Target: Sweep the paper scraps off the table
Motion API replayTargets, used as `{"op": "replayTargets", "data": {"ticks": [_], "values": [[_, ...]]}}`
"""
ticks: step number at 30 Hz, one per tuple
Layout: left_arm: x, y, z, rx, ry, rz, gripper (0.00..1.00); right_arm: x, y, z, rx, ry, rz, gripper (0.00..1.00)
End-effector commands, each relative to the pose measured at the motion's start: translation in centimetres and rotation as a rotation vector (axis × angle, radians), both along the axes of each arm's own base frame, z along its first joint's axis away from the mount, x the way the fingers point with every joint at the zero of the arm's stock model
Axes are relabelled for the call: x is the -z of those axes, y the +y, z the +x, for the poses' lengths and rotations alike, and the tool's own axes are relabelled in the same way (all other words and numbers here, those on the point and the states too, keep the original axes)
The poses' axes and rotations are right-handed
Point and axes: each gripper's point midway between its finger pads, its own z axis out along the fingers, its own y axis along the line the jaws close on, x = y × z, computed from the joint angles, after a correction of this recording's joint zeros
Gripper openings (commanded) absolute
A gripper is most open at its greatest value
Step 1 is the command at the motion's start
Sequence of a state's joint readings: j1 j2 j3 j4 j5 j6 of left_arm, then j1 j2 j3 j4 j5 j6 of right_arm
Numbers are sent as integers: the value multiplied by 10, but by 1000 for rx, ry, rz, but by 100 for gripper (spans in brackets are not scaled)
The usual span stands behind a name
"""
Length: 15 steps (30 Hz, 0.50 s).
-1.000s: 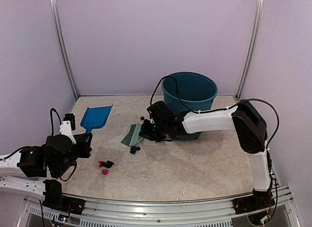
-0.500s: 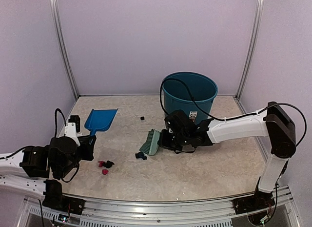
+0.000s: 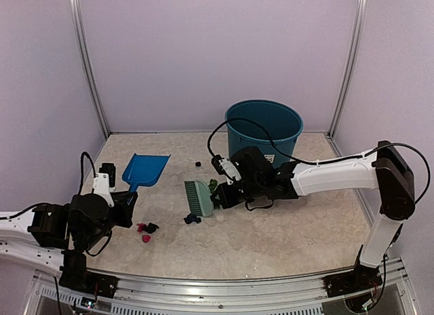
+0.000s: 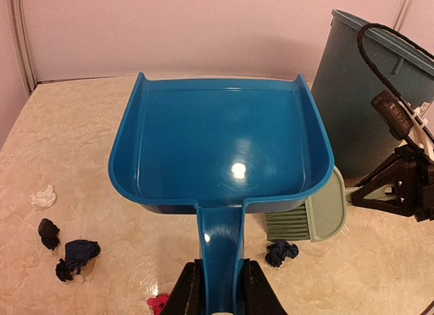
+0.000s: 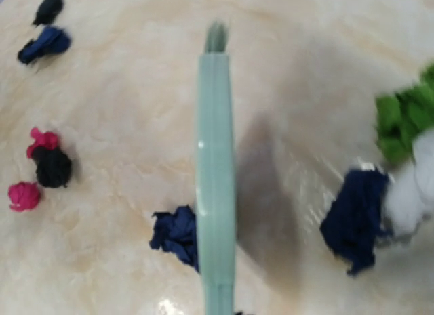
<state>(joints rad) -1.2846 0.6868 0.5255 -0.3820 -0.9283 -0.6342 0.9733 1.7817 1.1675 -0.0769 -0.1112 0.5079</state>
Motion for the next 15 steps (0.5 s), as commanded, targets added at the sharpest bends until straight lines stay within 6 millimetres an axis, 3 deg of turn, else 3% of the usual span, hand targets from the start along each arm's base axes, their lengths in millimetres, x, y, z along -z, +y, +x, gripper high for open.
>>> {"op": "replayTargets", "data": {"ticks": [1, 7, 15], "values": [[-4, -2, -1, 6, -8, -5, 15, -43, 11, 7, -108, -213, 27, 0], [-5, -6, -5, 34, 4, -17, 15, -69, 3, 57, 32, -495, -43, 0], [-9, -28, -21, 131, 90, -4, 15, -70, -8, 96, 75, -557, -91, 0]]}}
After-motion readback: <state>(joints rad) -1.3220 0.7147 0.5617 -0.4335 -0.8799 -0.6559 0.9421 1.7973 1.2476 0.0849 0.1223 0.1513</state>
